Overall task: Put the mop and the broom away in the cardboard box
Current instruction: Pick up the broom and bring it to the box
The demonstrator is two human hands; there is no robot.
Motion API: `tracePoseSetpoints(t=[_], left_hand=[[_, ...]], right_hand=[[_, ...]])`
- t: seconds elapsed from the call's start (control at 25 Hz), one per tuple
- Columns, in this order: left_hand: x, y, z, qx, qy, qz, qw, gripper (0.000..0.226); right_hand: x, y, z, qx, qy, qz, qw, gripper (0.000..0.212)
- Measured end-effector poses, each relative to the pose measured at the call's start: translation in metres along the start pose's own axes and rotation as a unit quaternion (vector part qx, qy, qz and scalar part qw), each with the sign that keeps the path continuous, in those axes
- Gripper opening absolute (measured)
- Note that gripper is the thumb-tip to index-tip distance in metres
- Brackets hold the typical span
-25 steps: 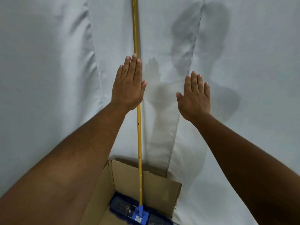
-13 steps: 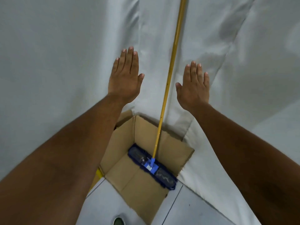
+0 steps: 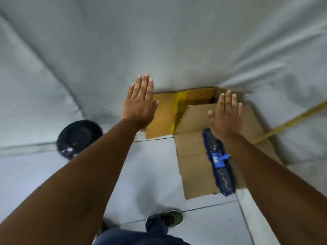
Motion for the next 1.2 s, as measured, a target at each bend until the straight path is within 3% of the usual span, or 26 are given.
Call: tracePoseSetpoints(t=[0.16,0.28,0.52,0.76,0.88,1.0,1.08,1.2], left_hand=[[-0.136,0.153,0.028,0.049,0.014,0.205,0.977,0.067],[-0.245,0.226,0.048,0.073,0.02,0.349,0.934,0.067],[-0.482,0.282,0.081,0.113,0.03,0.592,0.797,0.068],[-0.622,0.289,0.091,0.092,0.045,0.731,0.674,0.067],[-0.663,0.309,0.084,0.069,0.038,0.75,0.657,0.066],[-0.684,0.331,0.062,0.044,0.044,0.784,0.618,0.065],[-0.695,0.342,0.027,0.019,0.039,0.808,0.587,0.065],[-0.716,0.362,-0.056,-0.013,0.06,0.809,0.585,0.063]], right_hand=[[-0.01,0.162,-0.044,0.066,0.044,0.14,0.987,0.07],[-0.038,0.284,-0.059,0.103,0.074,0.24,0.962,0.07],[-0.148,0.504,-0.089,0.136,0.136,0.505,0.841,0.071],[-0.258,0.61,-0.121,0.061,0.188,0.642,0.741,0.07],[-0.297,0.65,-0.142,0.035,0.207,0.688,0.695,0.071],[-0.322,0.676,-0.171,0.027,0.245,0.694,0.676,0.072],[-0.342,0.682,-0.202,0.019,0.276,0.708,0.65,0.071],[-0.376,0.69,-0.28,-0.009,0.305,0.748,0.589,0.07]])
Point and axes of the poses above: each hand's wrist, its own x-axis towards the middle knuckle, its own z-axis out of the back of the hand, y = z × x, the point moved 2 cm from there along x, towards the middle knuckle, and after that the axes turned 7 degrees about -y, right-handed, at the moved point
